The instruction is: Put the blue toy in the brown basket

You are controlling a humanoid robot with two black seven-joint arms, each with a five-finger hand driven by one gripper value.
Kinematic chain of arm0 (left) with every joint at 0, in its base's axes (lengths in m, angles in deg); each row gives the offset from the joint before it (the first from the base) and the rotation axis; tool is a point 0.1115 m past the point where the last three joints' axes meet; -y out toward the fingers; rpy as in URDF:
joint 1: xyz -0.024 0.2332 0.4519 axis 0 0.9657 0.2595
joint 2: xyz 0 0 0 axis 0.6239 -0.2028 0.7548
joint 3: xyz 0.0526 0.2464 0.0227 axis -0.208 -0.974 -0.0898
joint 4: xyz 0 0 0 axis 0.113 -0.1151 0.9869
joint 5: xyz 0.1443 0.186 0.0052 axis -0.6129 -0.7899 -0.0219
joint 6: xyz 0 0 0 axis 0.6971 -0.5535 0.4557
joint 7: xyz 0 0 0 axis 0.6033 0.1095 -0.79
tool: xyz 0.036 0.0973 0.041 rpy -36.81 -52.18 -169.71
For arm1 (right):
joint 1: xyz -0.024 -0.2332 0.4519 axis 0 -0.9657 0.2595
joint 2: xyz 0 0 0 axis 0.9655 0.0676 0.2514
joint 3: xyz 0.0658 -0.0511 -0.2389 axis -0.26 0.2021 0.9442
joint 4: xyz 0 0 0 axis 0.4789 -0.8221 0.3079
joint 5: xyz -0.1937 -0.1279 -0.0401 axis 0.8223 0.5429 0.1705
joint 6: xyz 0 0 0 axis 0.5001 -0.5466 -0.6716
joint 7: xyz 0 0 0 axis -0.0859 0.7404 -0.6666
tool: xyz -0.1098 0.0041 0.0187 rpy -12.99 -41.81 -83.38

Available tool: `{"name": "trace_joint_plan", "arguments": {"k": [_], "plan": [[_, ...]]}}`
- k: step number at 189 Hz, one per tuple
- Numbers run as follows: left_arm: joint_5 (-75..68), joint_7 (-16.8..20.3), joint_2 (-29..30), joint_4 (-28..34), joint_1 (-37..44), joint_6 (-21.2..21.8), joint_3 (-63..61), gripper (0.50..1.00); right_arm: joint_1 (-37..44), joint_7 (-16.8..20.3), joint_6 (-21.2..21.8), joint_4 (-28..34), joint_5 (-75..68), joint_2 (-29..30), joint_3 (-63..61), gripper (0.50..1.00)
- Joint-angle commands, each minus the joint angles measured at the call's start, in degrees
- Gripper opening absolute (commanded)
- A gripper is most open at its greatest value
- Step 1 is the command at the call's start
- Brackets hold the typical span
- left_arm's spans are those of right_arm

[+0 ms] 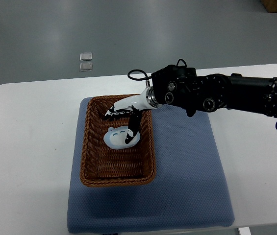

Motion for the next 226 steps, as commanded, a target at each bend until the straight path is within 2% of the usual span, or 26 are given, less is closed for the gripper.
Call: {"name": "trace_joint_plan", "arguments": {"k": [1, 45, 74, 101, 126, 180, 226], "plan": [[0.0, 0.0, 0.0, 0.0, 0.0, 0.0, 0.0, 1.0, 1.3, 0.0, 0.5, 0.3, -0.4, -1.4, -1.5, 0.911], [0.0, 0.0, 0.0, 0.0, 0.0, 0.0, 0.0, 1.0, 1.6, -0.2, 1.0, 1.5, -0.4, -8.0, -6.1, 0.911], [0.0, 0.0, 0.0, 0.0, 0.0, 0.0, 0.0, 1.0, 0.2, -0.6, 1.1, 1.5, -0.7, -14.3, -14.7, 0.911], [0.0, 0.0, 0.0, 0.0, 0.0, 0.0, 0.0, 1.0, -5.5, -0.7, 1.0, 1.5, -5.5, -19.8, -25.1, 0.911], [0.0, 0.0, 0.0, 0.0, 0.0, 0.0, -0.1, 1.0, -11.0, -0.7, 0.4, 1.5, -11.4, -22.2, -34.6, 0.911], [0.0, 0.0, 0.0, 0.0, 0.0, 0.0, -0.1, 1.0, -28.8, -0.8, 0.4, 0.4, -25.3, -20.6, -64.0, 0.911], [-0.1, 0.0, 0.0, -0.1, 0.0, 0.0, -0.3, 1.0, -38.5, -0.8, 0.3, 0.2, -29.8, -13.6, -73.1, 0.911]]}}
